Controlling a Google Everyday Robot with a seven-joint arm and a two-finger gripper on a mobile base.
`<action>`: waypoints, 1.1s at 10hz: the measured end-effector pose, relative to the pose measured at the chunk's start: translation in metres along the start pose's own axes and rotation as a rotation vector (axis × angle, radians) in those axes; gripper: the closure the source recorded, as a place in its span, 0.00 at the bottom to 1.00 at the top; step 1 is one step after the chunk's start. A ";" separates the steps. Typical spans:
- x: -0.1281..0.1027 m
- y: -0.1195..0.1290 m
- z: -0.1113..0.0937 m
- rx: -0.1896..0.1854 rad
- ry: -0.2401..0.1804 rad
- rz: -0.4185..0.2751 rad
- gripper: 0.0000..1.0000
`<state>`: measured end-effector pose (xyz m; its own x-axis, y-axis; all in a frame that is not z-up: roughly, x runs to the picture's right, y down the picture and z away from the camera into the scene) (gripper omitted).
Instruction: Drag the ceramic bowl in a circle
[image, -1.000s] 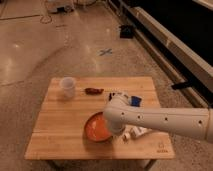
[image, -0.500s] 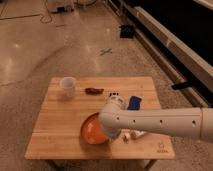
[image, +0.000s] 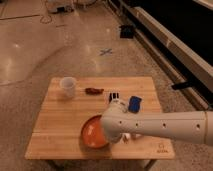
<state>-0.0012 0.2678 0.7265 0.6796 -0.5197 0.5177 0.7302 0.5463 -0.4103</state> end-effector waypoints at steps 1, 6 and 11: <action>-0.017 -0.016 0.004 0.004 -0.014 -0.030 0.94; -0.041 -0.079 0.020 0.029 -0.049 -0.157 0.94; -0.016 -0.141 0.017 0.066 -0.019 -0.189 0.94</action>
<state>-0.1160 0.2102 0.7890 0.5288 -0.6051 0.5952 0.8383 0.4823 -0.2543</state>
